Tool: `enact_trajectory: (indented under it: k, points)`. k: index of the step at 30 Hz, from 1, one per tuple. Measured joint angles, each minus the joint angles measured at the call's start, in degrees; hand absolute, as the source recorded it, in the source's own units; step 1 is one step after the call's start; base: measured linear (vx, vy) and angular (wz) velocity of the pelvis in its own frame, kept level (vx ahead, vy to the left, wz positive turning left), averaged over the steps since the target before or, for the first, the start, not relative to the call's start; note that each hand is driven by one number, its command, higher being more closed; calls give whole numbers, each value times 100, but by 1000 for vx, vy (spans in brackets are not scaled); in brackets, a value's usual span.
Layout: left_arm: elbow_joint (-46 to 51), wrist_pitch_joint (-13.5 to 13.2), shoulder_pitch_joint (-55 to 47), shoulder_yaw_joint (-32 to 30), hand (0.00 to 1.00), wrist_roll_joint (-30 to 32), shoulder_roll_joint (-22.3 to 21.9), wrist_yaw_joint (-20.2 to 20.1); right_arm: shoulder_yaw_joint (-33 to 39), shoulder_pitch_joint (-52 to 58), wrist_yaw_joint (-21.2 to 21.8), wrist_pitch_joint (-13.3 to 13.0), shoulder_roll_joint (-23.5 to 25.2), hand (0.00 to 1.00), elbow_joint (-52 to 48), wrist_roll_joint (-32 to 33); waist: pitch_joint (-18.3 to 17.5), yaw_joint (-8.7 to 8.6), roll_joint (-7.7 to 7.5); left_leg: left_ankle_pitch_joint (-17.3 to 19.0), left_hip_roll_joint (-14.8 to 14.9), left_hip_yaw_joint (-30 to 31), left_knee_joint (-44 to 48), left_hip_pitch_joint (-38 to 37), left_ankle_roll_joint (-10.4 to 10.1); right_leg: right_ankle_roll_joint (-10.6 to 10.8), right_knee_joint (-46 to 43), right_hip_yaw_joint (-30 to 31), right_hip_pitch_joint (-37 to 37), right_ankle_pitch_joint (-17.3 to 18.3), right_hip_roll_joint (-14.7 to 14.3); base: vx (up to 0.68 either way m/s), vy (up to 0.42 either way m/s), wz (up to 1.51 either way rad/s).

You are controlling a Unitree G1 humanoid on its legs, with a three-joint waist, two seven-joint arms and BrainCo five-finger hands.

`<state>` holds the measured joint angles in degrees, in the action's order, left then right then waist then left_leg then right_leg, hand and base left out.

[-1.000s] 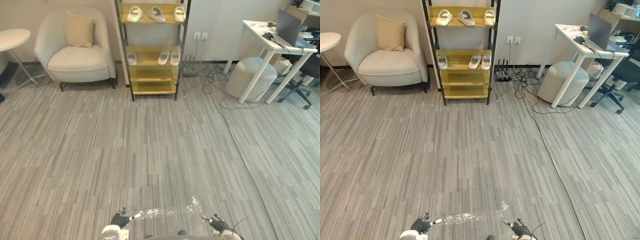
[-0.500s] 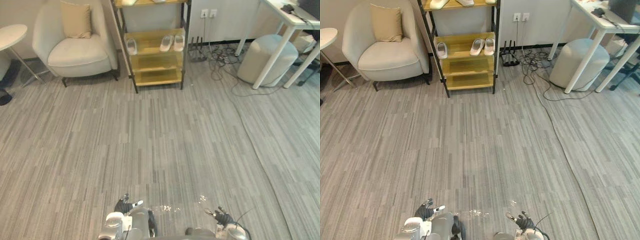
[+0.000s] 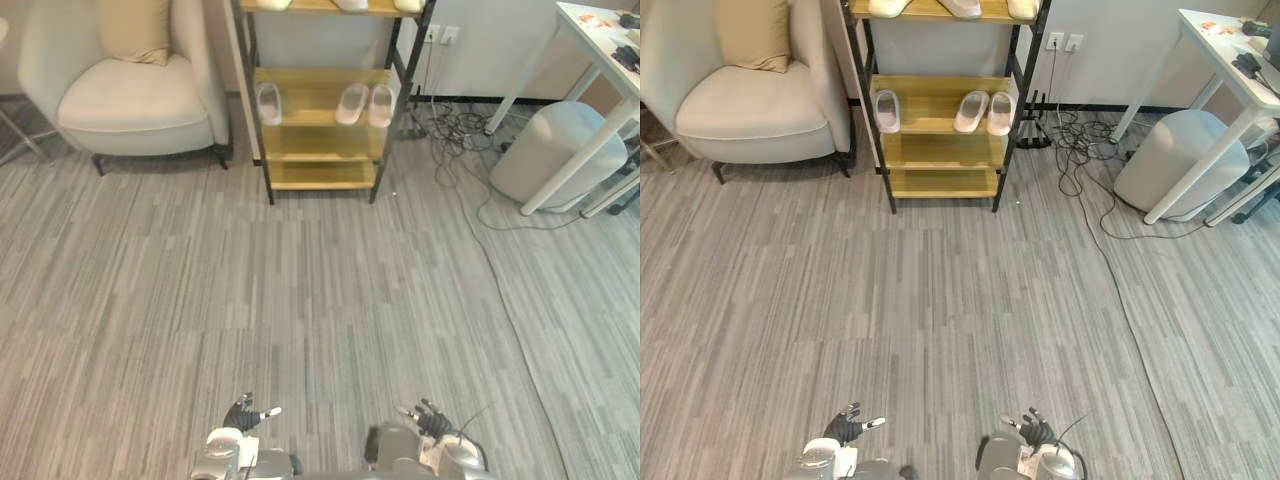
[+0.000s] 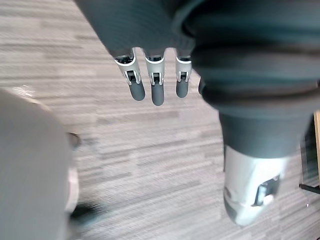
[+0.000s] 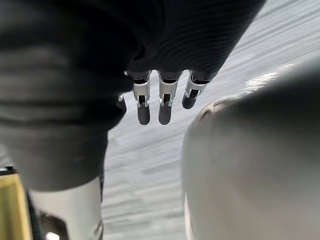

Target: Organize the slippers on the shoe rack

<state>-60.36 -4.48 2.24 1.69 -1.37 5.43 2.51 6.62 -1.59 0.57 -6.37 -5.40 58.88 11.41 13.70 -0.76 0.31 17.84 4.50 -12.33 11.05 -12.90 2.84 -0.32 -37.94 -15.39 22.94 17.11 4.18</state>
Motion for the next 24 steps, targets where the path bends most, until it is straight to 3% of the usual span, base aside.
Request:
enact_trajectory:
  k: [1, 2, 3, 4, 5, 6, 7, 8, 9, 10, 11, 12, 14, 16, 17, 18, 19, 20, 22, 23, 24]
  points:
    - [-1, -2, 67, 4, 0, 1, -17, -5, 8, 15, 0, 2, -20, 0, -90, -3, 3, -61, 5, 4, 95, 135, -18, -128, -17, 0, 1169, 171, 153, -566, -237, 767, -200, 64]
    - [3, -15, 61, 2, 0, 2, -15, -16, 3, 131, 5, 16, -30, 0, -91, -5, -36, -78, -131, 39, 30, 274, -57, -369, -387, -5, 2621, 523, 51, -1980, -318, 657, -208, 67]
    - [1, -18, 57, -3, 0, 3, -16, -27, 27, 196, 8, 16, -30, 0, -86, 3, -69, -89, -183, 97, 39, 373, -47, -495, -496, -144, 2666, 599, -4, -2836, -278, 696, -219, 41]
    - [-92, -27, 159, -67, 0, 12, -207, -34, 163, 8, -6, 42, -161, 0, -33, -7, 25, -28, 176, 50, 373, 459, 120, -565, -725, -366, 2220, 461, 14, -2449, -504, 671, -208, 18]
    - [-97, -32, 204, -63, 0, 14, -268, -45, 218, -50, 0, 37, -194, 0, 20, -11, 38, -71, 228, -190, 409, 577, 241, -530, -898, -380, 1946, 411, 55, -2155, -508, 767, -240, 13]
    - [-113, -23, 230, -79, 0, 13, -343, -42, 231, -45, 12, 46, -187, 0, 73, 3, 26, -77, 249, -715, 432, 737, 702, -372, -1013, -412, 1722, 363, -30, -1757, -479, 596, -197, 24]
    - [-129, -17, 229, -102, 0, 14, -371, -43, 275, -37, 13, 45, -188, 0, 73, 4, 27, -84, 268, -956, 465, 799, 1089, -202, -1131, -424, 1751, 343, -150, -1667, -487, 570, -195, 24]
    - [-133, -12, 202, -218, 0, 15, -431, -47, 254, -27, 14, 60, -180, 0, 60, 0, 34, -96, 281, -1529, 530, 902, 1949, 159, -1229, -406, 1915, 335, -465, -1529, -521, 640, -167, 27]
    - [-79, -15, 139, -387, 0, 15, -521, -47, 207, 55, 8, 94, -120, 0, 53, 5, 65, -48, 350, -1438, 830, 955, 3823, 899, -1343, -471, 2370, 267, -1245, -1400, -647, 614, -145, 22]
    - [-65, -13, 129, -416, 0, 15, -523, -48, 205, 75, 7, 98, -103, 0, 54, 5, 72, -23, 345, -1310, 895, 895, 4172, 1045, -1320, -490, 2455, 257, -1421, -1358, -670, 586, -107, 21]
    - [89, -13, 61, -489, 0, 13, -522, -48, 205, 148, -2, 100, -7, 0, 45, 35, 77, 64, 300, -933, 1092, 632, 4902, 1521, -1135, -487, 2695, 252, -1964, -1210, -697, 276, -51, 10]
    - [154, -17, 47, -500, 0, 13, -519, -44, 205, 158, -3, 100, 17, 0, 46, 47, 77, 80, 291, -855, 1116, 582, 4989, 1645, -1084, -478, 2744, 253, -2095, -1169, -695, 348, -55, 10]
    - [308, -26, 25, -503, 0, 9, -517, -42, 218, 123, -48, 106, 53, 0, 48, 132, 72, 142, 263, -441, 1175, 278, 4780, 2371, -847, -420, 3042, 301, -2617, -1056, -688, 439, 13, -7]
    - [379, -31, 52, -501, 0, 6, -487, -40, 219, 0, -59, 113, 79, 0, 66, 236, 74, 220, 267, -225, 906, 133, 3615, 2770, -754, -314, 3217, 450, -2906, -1014, -560, 427, 118, -32]
    - [410, -35, 59, -492, 0, 4, -482, -42, 221, -42, -58, 107, 79, 0, 67, 235, 75, 265, 222, -293, 568, 158, 2447, 2838, -747, -187, 3280, 556, -3035, -937, -384, 371, 201, -38]
    - [407, -41, 47, -452, 0, 3, -502, -43, 220, -58, -58, 104, 57, 0, 71, 235, 39, 296, 240, -729, 273, 283, 1029, 2792, -779, -25, 3367, 657, -3145, -841, -264, 442, 253, -38]
    - [399, -44, 17, -447, 0, 1, -522, -41, 218, -58, -58, 104, 27, 0, 77, 233, -4, 325, 308, -980, 200, 379, 463, 2778, -804, 51, 3399, 705, -3176, -794, -275, 402, 251, -49]
    - [348, -91, -30, -419, 0, -4, -511, -42, 207, -4, -59, 111, 20, 0, 127, 233, -66, 419, 371, -1883, 181, 530, 192, 2696, -596, 212, 3452, 866, -3325, -657, -307, 344, 205, -38]
    - [295, -112, -31, -408, 0, -2, -321, -41, 148, 35, -31, 117, 206, 0, 187, 217, -208, 387, 16, -1575, -180, 453, 249, 2669, -319, 361, 3350, 952, -3374, -449, 43, 493, 218, -7]
    - [238, -115, -2, -399, 0, -1, -223, -47, 171, 70, -35, 117, 231, 0, 282, 210, -256, 395, -134, -1283, -287, 359, 458, 2685, -261, 413, 2879, 1019, -3195, -315, 207, 502, 198, -7]
    - [178, -106, -11, -401, 0, -1, -182, -44, 173, 68, -42, 119, 218, 0, 308, 202, -262, 426, -138, -1067, -298, 279, 556, 2532, -258, 485, 1952, 1191, -2863, -251, 277, 397, 171, -22]
